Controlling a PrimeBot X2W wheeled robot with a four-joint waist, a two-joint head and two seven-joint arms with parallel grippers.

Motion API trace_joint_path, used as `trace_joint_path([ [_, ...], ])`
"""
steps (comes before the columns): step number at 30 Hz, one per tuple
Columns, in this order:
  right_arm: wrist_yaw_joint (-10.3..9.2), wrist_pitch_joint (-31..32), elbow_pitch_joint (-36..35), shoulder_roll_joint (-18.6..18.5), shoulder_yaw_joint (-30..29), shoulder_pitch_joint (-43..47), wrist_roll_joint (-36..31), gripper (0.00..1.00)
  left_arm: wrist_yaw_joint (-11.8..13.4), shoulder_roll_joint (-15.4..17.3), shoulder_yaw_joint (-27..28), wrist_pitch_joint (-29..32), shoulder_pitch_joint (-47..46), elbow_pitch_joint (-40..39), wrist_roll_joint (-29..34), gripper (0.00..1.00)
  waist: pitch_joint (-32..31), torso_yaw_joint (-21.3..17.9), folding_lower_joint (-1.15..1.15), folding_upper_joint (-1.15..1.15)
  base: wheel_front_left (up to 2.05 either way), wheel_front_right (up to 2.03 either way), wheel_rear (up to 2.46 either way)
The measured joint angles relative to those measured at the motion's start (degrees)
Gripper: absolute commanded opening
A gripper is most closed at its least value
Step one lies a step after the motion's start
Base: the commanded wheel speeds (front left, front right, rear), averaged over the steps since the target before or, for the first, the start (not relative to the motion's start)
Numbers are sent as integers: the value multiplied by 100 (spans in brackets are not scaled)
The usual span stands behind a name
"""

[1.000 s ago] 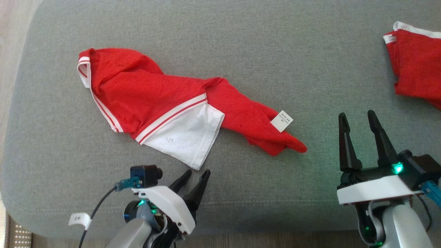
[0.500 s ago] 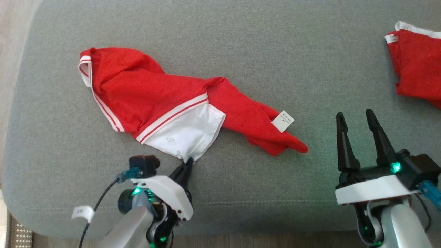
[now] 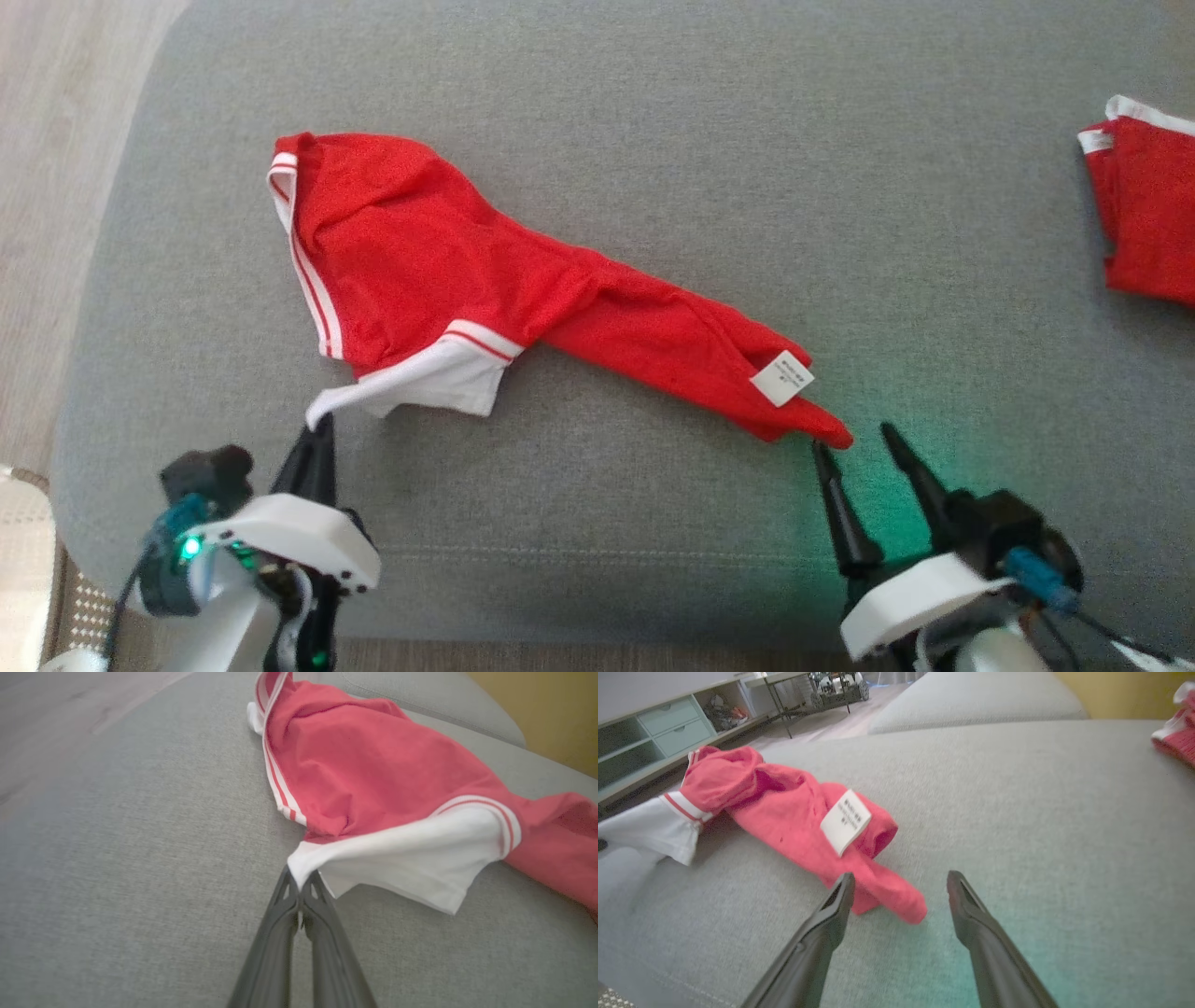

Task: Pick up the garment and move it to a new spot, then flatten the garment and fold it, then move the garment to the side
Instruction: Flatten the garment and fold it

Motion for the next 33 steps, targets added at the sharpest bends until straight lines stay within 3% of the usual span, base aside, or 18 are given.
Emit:
trace_joint_path([
  [5, 0, 0, 513, -1, 186, -19, -45, 100, 51, 45, 234, -1, 113, -292, 152, 0, 46, 63, 0, 0, 0, 0, 0],
  [18, 0, 0, 881, -5, -29, -450, -401, 100, 37, 34, 385, -1, 123, -417, 321, 0, 166, 173, 0, 0, 0, 0, 0],
  [19, 0, 0, 910, -5, -42, -486, -402, 94, 33, 34, 405, -1, 123, -412, 330, 0, 162, 184, 0, 0, 0, 0, 0],
  [21, 0, 0, 958, -5, -65, -536, -441, 43, 34, 36, 464, -1, 122, -409, 347, 0, 149, 199, 0, 0, 0, 0, 0],
  [22, 0, 0, 968, -4, -88, -559, -456, 25, 34, 38, 483, -1, 121, -408, 361, 0, 142, 203, 0, 0, 0, 0, 0],
  [23, 0, 0, 965, -4, -118, -574, -450, 0, 34, 38, 494, -1, 121, -404, 368, 0, 136, 201, 0, 0, 0, 0, 0],
  [33, 0, 0, 701, -8, -514, -574, -543, 0, 7, 174, 598, -1, 106, -530, 471, 0, -17, 103, 0, 0, 0, 0, 0],
])
